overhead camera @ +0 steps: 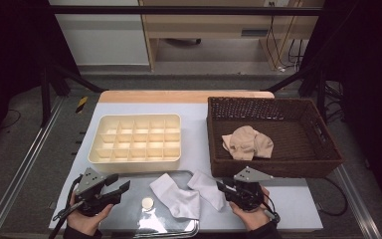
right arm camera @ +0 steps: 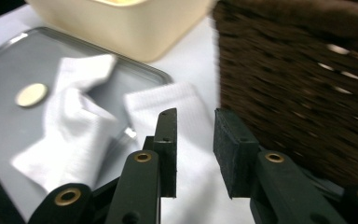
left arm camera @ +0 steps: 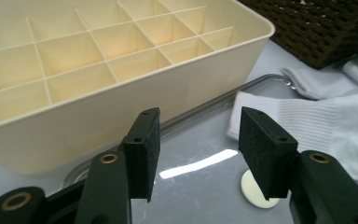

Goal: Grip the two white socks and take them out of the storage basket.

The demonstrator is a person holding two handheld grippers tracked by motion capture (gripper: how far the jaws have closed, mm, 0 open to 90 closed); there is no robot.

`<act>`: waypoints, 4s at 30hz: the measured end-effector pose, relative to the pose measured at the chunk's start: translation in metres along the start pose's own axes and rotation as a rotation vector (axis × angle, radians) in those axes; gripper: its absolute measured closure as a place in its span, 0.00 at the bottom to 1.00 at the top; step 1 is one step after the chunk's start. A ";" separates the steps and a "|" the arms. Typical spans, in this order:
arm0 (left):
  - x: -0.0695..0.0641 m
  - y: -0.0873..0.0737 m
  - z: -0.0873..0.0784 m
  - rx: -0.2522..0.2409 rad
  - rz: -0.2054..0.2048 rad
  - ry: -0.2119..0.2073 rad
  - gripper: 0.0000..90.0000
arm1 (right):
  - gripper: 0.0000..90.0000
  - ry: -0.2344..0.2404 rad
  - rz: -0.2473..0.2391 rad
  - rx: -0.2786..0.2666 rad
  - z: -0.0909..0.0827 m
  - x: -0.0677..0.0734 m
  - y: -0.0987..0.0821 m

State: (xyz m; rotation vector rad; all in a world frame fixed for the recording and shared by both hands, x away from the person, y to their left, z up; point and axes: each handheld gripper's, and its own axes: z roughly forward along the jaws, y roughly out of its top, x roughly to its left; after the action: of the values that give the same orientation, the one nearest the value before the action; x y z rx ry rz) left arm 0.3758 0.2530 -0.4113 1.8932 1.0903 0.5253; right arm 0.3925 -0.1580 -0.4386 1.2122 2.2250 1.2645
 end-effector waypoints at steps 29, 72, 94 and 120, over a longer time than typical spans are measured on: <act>-0.041 -0.016 0.086 0.131 0.035 -0.074 0.69 | 0.78 0.179 -0.037 0.022 0.033 0.041 -0.002; -0.035 -0.036 0.057 0.180 0.054 -0.081 0.81 | 0.88 0.186 -0.039 0.054 0.039 0.043 -0.006; -0.036 -0.035 0.053 0.198 0.051 -0.072 0.95 | 0.95 0.245 -0.195 0.135 0.075 0.095 -0.001; -0.036 -0.037 0.052 0.202 0.054 -0.071 0.95 | 0.81 0.228 -0.157 0.138 0.069 0.068 -0.005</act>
State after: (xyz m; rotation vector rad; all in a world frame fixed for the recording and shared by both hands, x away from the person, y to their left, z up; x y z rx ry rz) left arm 0.3757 0.2069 -0.4683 2.1055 1.0814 0.3861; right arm 0.3915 -0.0668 -0.4729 0.9557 2.5513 1.2596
